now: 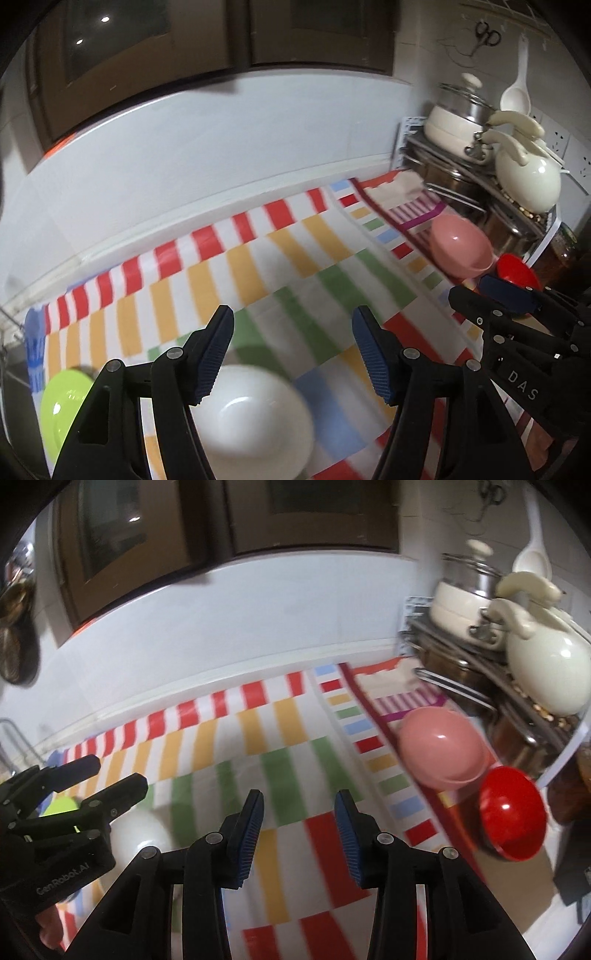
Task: Organize plates and bowls
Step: 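Move both grippers to the pink bowl and grip its rim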
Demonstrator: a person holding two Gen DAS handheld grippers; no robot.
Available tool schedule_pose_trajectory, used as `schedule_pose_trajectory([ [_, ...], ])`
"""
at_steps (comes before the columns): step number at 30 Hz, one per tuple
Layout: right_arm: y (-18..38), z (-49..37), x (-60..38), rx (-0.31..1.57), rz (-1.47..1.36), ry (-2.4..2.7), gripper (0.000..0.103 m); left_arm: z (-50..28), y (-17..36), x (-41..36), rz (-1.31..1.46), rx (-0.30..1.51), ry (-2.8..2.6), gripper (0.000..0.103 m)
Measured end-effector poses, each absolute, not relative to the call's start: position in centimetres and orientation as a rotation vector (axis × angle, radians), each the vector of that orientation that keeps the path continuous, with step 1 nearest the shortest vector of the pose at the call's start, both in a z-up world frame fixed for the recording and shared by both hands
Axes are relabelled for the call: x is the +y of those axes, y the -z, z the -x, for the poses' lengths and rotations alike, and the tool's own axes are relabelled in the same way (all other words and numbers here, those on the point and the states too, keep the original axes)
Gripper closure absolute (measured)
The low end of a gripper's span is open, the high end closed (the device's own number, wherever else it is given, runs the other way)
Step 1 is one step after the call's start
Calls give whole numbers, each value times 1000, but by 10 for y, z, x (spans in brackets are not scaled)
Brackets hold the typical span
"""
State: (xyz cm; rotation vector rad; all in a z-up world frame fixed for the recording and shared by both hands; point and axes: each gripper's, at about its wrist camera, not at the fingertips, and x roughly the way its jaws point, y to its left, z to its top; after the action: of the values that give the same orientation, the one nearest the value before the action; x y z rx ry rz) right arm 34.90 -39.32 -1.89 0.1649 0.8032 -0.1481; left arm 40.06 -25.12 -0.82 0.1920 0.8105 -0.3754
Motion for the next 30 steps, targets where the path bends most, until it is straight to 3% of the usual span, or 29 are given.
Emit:
schedule_pose_trajectory([
  [15, 18, -351, -493, 768, -207, 322, 62, -427, -1, -358, -250, 810, 491, 37],
  [30, 58, -379, -570, 844, -223, 445, 62, -476, 41, -449, -340, 934, 585, 37],
])
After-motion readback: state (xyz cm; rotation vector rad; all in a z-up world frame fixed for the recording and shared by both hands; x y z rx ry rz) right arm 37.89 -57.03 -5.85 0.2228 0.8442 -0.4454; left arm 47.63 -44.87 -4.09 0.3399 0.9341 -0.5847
